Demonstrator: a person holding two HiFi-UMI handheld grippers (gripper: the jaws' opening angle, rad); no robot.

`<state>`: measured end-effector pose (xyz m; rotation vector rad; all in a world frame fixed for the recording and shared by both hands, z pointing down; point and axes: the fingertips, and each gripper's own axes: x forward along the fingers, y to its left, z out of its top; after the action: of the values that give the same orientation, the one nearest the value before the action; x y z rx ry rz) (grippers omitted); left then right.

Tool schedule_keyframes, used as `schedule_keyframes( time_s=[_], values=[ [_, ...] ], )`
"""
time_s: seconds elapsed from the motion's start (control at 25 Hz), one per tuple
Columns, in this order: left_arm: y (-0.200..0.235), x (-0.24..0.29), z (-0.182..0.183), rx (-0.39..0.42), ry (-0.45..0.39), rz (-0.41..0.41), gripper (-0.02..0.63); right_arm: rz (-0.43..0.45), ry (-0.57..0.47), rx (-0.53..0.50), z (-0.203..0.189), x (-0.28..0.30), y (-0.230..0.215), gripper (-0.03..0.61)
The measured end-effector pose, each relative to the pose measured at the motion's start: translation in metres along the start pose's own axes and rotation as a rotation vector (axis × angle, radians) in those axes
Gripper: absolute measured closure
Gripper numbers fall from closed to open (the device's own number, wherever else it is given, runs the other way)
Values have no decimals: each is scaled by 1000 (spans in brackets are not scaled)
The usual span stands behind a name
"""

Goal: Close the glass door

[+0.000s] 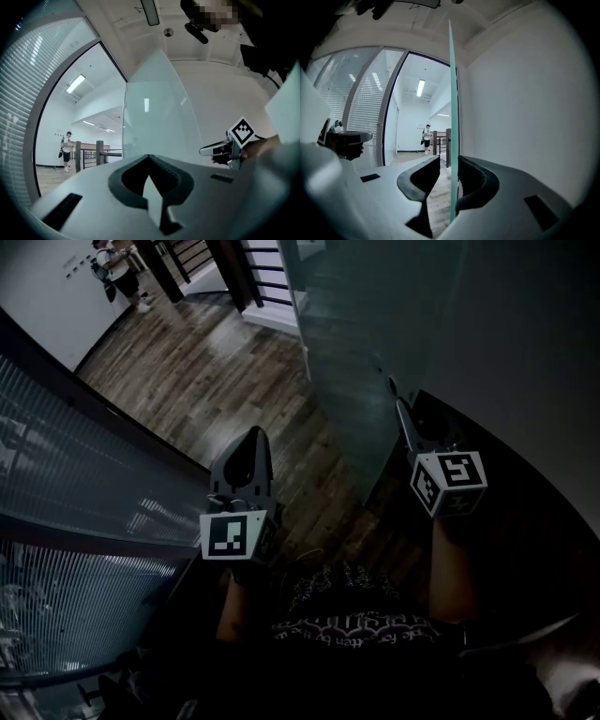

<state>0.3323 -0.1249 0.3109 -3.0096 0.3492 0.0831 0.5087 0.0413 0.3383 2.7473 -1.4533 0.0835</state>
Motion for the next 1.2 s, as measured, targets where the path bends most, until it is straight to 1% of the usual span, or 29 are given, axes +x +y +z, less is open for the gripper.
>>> schedule_keyframes(
  time_s=[0.28,0.56,0.96,1.2],
  values=[
    [0,-6,5,8,-6,23,613,28,0,6,2,1,6,479],
    [4,-19,9,15,-5,69,612,80,-5,14,3,-2,17,479],
    [27,-41,13,29,-20,161,612,183,11,-14,1,2,53,479],
    [39,-55,15,22,-26,205,613,249,11,-33,3,5,78,479]
  ],
)
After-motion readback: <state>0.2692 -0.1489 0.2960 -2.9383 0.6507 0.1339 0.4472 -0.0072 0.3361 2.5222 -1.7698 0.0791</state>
